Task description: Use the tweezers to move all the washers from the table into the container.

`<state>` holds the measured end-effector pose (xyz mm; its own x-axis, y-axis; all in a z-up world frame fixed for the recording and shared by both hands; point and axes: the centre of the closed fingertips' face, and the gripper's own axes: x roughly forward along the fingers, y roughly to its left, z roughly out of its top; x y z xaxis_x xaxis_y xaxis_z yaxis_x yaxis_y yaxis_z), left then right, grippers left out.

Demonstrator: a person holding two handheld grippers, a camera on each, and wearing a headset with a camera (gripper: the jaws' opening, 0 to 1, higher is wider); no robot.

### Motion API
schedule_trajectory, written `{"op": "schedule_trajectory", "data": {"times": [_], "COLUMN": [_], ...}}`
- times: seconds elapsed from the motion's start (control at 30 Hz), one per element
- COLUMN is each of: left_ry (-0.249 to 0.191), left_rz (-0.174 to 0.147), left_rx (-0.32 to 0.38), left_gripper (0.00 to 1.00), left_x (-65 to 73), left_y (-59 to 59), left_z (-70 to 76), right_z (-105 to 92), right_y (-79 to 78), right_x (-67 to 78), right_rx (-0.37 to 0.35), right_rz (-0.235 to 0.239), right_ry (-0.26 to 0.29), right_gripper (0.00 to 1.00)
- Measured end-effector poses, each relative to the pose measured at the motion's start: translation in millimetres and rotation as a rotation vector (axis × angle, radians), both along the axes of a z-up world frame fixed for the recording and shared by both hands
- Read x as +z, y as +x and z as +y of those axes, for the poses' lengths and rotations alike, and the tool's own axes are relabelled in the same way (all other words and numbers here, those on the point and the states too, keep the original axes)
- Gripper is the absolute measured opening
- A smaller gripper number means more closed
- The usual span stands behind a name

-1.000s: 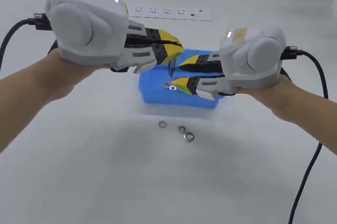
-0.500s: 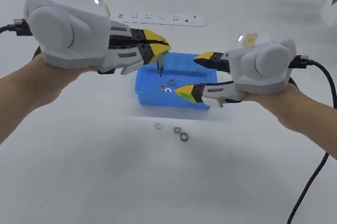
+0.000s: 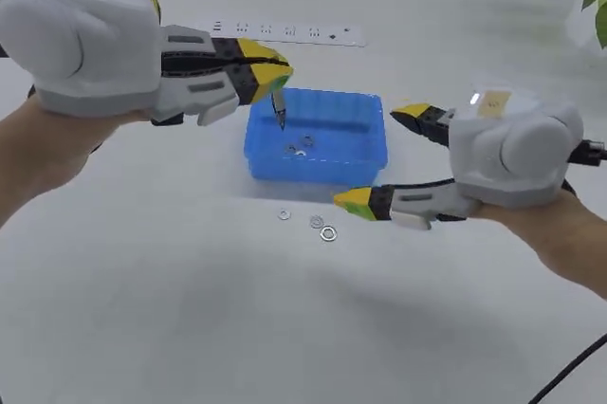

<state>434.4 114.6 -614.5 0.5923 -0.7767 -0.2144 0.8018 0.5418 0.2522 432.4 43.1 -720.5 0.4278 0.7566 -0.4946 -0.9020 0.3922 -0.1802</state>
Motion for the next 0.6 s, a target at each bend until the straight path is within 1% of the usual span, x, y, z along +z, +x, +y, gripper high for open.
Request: {"op": "schedule_trajectory", "data": {"times": [0.03, 0.07, 0.13, 0.17, 0.23, 0.27, 0.33, 0.37, 0.4, 0.43, 0.5, 0.6], "left_ry": [-0.004, -0.007, -0.017, -0.025, -0.025, -0.024, -0.025, -0.038, -0.062, -0.071, -0.07, -0.057], "left_rz": [-0.001, -0.001, 0.0, 0.003, 0.009, 0.013, 0.015, 0.017, 0.011, 0.013, 0.008, 0.009], "left_rx": [-0.003, -0.004, -0.005, -0.011, -0.017, -0.022, -0.031, -0.04, -0.045, -0.043, -0.049, -0.068], "left_gripper": [0.04, 0.04, 0.04, 0.04, 0.04, 0.04, 0.04, 0.04, 0.04, 0.04, 0.04, 0.04], "left_x": [1.1, 1.6, 2.3, 2.0, 0.2, -1.7, -3.5, -2.6, 0.3, 1.2, 0.6, -4.8], "left_y": [-4.5, -7.7, -15.3, -19.9, -25.4, -29.5, -35.6, -38.9, -42.2, -43.9, -48.2, -53.9], "left_z": [-0.7, -1.2, -2.5, -3.8, -5.6, -7.1, -9.1, -10.6, -12.4, -12.8, -14.1, -17.1], "right_z": [-2.8, -7.9, -20.8, -24.0, -33.4, -39.1, -47.0, -49.2, -51.4, -55.5, -59.6, -61.9], "right_y": [-3.8, -9.1, -11.3, -15.1, -20.2, -23.1, -29.6, -33.0, -35.2, -37.3, -41.4, -47.4], "right_x": [-2.0, -4.1, -6.7, -6.9, -6.7, -7.8, -11.9, -13.0, -13.7, -15.4, -16.3, -19.9], "right_rx": [-0.004, -0.009, -0.018, -0.026, -0.065, -0.078, -0.087, -0.089, -0.092, -0.103, -0.131, -0.16], "right_rz": [0.004, -0.001, -0.048, -0.043, -0.014, -0.007, 0.001, 0.0, -0.003, -0.002, 0.01, 0.03], "right_ry": [-0.004, -0.014, -0.05, -0.047, -0.014, -0.008, -0.026, -0.033, -0.037, -0.04, -0.03, -0.008], "right_gripper": [0.8, 0.8, 0.81, 0.82, 0.85, 0.86, 0.87, 0.87, 0.87, 0.88, 0.91, 0.95]}}
